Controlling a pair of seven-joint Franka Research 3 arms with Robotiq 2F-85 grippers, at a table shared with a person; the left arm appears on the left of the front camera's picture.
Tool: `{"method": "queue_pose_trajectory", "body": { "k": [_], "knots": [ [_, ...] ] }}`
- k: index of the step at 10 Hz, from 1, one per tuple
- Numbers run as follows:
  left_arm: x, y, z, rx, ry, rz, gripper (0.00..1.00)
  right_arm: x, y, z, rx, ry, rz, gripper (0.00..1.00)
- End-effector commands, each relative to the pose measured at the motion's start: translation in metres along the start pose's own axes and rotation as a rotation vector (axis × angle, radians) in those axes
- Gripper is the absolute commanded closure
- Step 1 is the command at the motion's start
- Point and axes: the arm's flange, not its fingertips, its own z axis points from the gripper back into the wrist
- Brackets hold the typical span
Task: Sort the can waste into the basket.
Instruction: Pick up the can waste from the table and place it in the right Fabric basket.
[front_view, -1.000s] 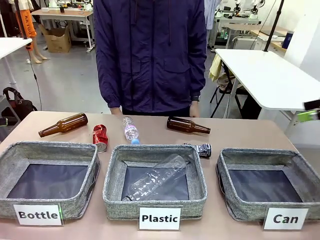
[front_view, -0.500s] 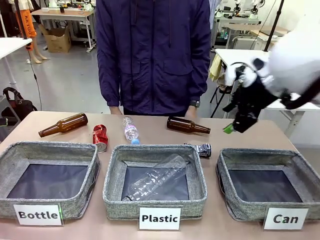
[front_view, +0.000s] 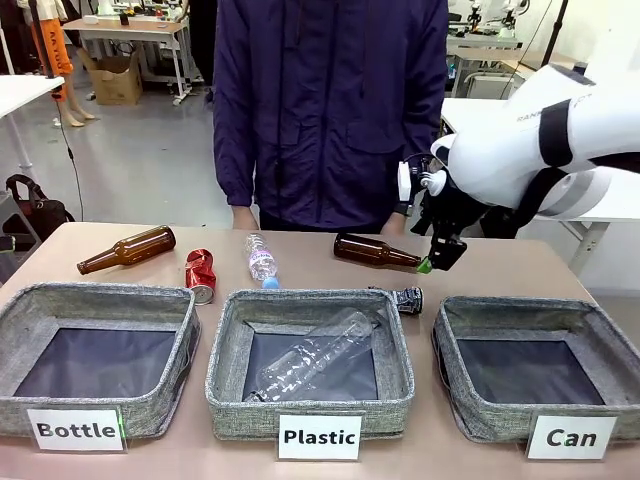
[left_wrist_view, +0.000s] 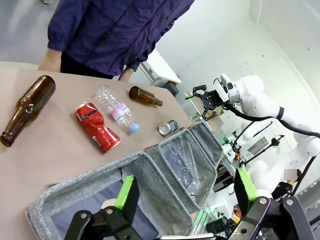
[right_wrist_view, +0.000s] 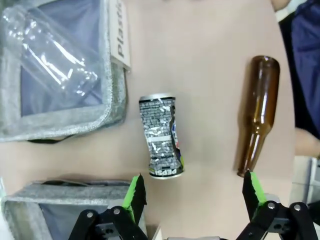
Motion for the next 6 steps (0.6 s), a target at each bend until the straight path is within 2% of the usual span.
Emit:
{"method": "queue_pose_trajectory", "body": {
  "k": [1, 3, 5, 6],
  "knots": [
    [0.001, -0.001, -0.001, -0.013, -0.015, -0.012, 0.0, 0.001, 0.006, 0.013, -0.017, -0.015, 0.004, 0.0],
    [0.001, -0.001, -0.001, -0.013, -0.015, -0.012, 0.0, 0.001, 0.0, 0.004, -0.005, -0.002, 0.001, 0.0],
    [0.001, -0.001, -0.001, -0.013, -0.015, -0.012, 0.0, 0.001, -0.008, -0.02, 0.067, 0.076, 0.021, 0.0],
    [0.001, -0.001, -0.001, -0.013, -0.015, -0.012, 0.0, 0.001, -0.012, -0.03, 0.089, 0.075, 0.001, 0.0]
  ]
}}
